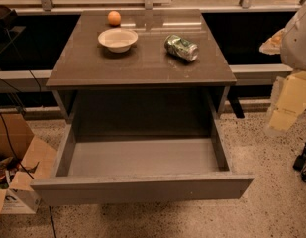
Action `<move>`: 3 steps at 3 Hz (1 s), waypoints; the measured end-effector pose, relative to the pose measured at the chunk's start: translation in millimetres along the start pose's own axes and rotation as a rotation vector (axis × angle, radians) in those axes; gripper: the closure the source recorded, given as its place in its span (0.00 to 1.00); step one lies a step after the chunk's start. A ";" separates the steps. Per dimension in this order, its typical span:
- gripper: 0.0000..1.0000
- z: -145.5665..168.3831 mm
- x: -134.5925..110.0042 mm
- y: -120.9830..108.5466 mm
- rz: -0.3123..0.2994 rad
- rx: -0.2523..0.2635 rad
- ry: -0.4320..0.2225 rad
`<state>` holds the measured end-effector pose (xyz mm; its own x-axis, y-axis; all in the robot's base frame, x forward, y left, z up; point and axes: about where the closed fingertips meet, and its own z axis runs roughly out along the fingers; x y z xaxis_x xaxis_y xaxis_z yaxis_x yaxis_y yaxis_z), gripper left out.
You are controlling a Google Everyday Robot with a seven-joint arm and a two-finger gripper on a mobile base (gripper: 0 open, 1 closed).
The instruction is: Close top drawer
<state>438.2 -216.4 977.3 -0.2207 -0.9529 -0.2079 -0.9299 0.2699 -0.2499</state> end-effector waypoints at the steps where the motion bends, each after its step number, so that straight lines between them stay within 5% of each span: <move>1: 0.00 0.0 0.0 0.0 0.000 0.000 0.000; 3: 0.39 8.8 -16.7 32.2 -0.054 0.019 -0.027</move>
Offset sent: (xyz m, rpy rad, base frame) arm -0.0127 0.0081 -0.0143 -0.0352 0.0045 0.0634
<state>414.5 -190.5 964.4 -0.1623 -0.9621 -0.2191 -0.9343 0.2213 -0.2796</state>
